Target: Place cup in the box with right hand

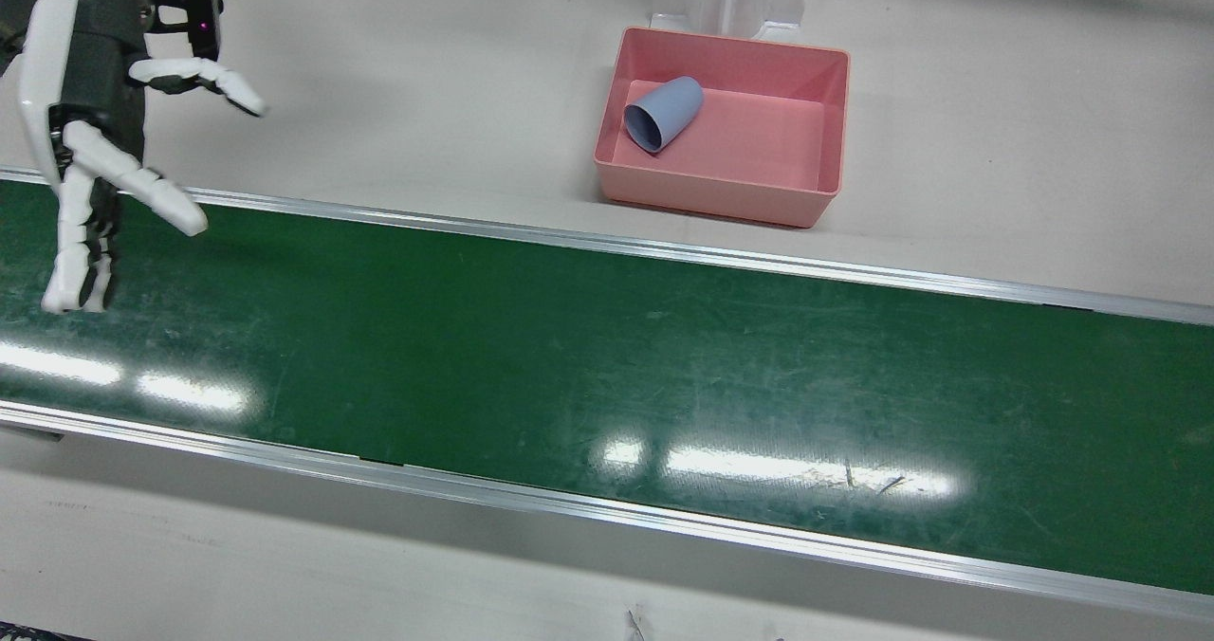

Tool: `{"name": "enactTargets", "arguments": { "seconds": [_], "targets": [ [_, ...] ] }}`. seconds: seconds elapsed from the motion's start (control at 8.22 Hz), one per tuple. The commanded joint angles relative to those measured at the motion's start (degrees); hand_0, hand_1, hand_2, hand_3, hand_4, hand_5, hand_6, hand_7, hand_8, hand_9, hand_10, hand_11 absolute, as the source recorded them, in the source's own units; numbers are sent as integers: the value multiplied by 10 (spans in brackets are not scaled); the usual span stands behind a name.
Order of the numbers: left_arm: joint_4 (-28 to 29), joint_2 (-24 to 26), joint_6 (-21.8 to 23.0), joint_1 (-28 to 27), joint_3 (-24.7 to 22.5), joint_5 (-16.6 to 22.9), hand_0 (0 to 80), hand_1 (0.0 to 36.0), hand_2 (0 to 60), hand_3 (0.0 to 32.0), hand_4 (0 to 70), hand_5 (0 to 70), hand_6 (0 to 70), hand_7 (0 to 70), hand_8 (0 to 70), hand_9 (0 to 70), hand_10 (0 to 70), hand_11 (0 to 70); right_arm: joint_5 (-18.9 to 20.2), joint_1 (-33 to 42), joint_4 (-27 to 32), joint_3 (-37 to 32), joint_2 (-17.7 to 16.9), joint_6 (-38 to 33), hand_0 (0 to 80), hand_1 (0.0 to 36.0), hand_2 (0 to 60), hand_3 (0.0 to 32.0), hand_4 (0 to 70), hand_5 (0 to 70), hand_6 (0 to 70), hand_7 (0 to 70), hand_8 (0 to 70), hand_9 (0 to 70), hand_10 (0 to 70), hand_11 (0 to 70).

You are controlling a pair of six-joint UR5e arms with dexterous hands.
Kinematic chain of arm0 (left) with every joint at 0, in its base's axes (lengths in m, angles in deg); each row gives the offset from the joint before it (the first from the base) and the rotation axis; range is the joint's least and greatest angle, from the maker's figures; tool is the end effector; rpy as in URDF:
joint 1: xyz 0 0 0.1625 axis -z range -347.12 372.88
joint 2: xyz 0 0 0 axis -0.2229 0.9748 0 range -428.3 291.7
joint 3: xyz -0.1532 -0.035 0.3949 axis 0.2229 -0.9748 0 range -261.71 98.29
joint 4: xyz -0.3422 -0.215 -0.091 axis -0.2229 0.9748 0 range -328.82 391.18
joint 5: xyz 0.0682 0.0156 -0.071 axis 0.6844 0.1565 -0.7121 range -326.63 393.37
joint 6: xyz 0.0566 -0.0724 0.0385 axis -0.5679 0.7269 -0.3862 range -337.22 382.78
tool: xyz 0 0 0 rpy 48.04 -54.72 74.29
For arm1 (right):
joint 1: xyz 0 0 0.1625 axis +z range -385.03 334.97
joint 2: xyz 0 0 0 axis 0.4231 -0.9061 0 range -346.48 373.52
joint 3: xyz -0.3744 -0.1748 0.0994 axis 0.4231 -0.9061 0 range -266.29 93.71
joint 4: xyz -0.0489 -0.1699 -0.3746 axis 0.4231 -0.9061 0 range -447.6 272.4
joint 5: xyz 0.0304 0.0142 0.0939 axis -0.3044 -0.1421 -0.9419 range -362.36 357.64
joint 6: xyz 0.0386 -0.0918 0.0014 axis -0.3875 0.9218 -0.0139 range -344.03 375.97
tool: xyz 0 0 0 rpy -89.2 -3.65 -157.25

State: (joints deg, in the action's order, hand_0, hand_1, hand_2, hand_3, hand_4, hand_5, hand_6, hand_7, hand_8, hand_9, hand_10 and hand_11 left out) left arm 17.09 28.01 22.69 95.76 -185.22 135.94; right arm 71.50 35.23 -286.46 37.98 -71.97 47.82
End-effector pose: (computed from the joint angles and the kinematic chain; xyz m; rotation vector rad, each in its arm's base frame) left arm -0.0460 -0.5323 0.5415 -0.3456 2.1329 -1.9267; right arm -0.0900 -0.4818 0.4017 0.2682 -2.2707 1.5358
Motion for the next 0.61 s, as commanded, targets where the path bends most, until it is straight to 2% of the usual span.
{"name": "enactTargets", "arguments": {
  "seconds": [0.0,0.12,0.24,0.36,0.49],
  "targets": [
    [-1,0,0,0,0,0,0,0,0,0,0,0,0,0,0,0,0,0,33,121,11,-140,-2,-41,447,137,234,0,91,37,23,57,0,0,19,42],
    [-1,0,0,0,0,0,0,0,0,0,0,0,0,0,0,0,0,0,32,117,16,-175,-10,-75,445,108,158,8,70,35,16,47,0,1,18,40],
    [-1,0,0,0,0,0,0,0,0,0,0,0,0,0,0,0,0,0,32,115,60,-213,-19,-97,440,96,139,24,70,33,17,61,0,14,17,37],
    [-1,0,0,0,0,0,0,0,0,0,0,0,0,0,0,0,0,0,33,114,106,-254,-20,-116,441,98,144,38,76,34,18,77,2,20,16,36],
    [-1,0,0,0,-1,0,0,0,0,0,0,0,0,0,0,0,0,0,33,109,151,-265,-34,-121,434,113,200,54,62,35,18,77,2,22,19,42]
  ]
}}
